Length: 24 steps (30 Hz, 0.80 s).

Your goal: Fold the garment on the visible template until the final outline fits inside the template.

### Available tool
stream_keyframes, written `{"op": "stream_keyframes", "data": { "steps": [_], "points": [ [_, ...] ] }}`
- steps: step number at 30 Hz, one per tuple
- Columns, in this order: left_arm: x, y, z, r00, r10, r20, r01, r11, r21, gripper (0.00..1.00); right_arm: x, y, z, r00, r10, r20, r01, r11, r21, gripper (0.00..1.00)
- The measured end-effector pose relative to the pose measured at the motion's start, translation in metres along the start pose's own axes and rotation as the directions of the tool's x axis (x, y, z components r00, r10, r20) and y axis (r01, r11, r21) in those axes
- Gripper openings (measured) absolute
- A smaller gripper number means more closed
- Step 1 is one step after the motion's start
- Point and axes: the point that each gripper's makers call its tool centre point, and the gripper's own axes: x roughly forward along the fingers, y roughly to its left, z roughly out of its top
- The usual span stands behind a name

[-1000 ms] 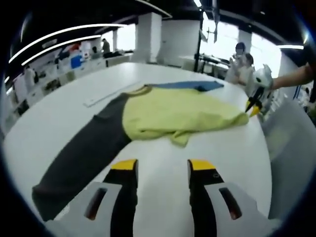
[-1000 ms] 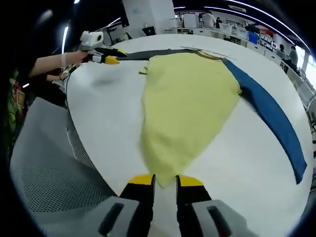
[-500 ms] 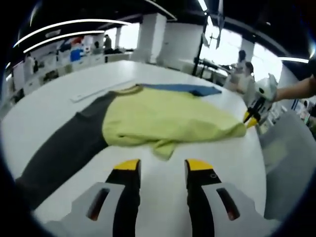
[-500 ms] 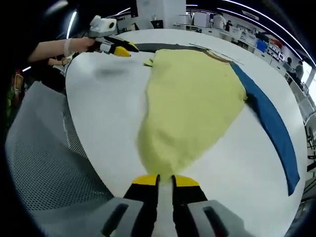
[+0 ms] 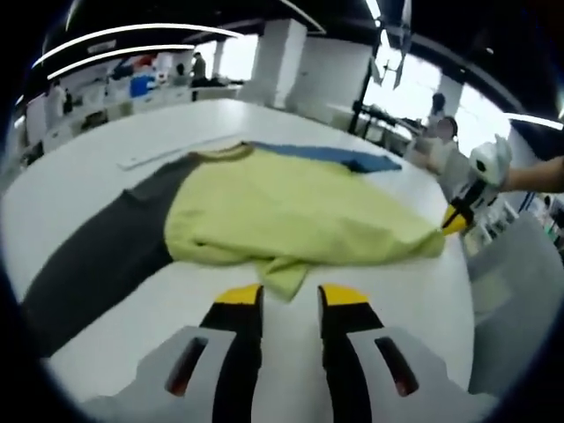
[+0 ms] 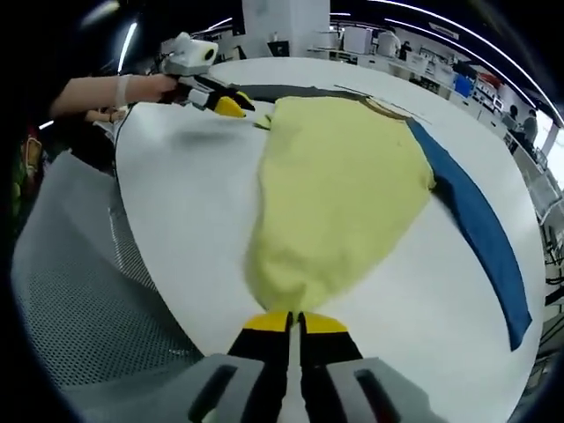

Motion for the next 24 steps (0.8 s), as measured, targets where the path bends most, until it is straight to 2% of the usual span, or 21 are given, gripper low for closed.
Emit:
{"op": "stream_keyframes", "data": {
  "steps": [3,8,14,21,24],
  "points": [
    [0.004,0.007,-0.003,0.999,0.030,-0.023,-0.029,1.000,0.004,0.20,-0.002,-0.004,0.002,1.000,-0.008,0.011,0.008,1.000,0.008,0.00],
    [0.010,0.010,-0.007,0.998,0.053,-0.038,-0.054,0.998,-0.032,0.18,-0.005,-0.005,0.002,1.000,-0.018,0.019,0.018,1.000,0.006,0.00],
    [0.015,0.010,-0.009,0.998,0.058,-0.039,-0.060,0.997,-0.050,0.13,-0.006,-0.004,0.002,1.000,-0.019,0.019,0.019,1.000,0.006,0.00],
    [0.017,0.018,-0.011,0.993,0.111,-0.040,-0.114,0.988,-0.099,0.04,-0.005,-0.006,0.002,1.000,-0.020,0.018,0.020,1.000,-0.001,0.00],
    [0.020,0.020,-0.012,0.992,0.115,-0.044,-0.119,0.988,-0.103,0.00,-0.006,-0.006,0.002,1.000,-0.022,0.020,0.022,1.000,0.000,0.00]
  ]
}}
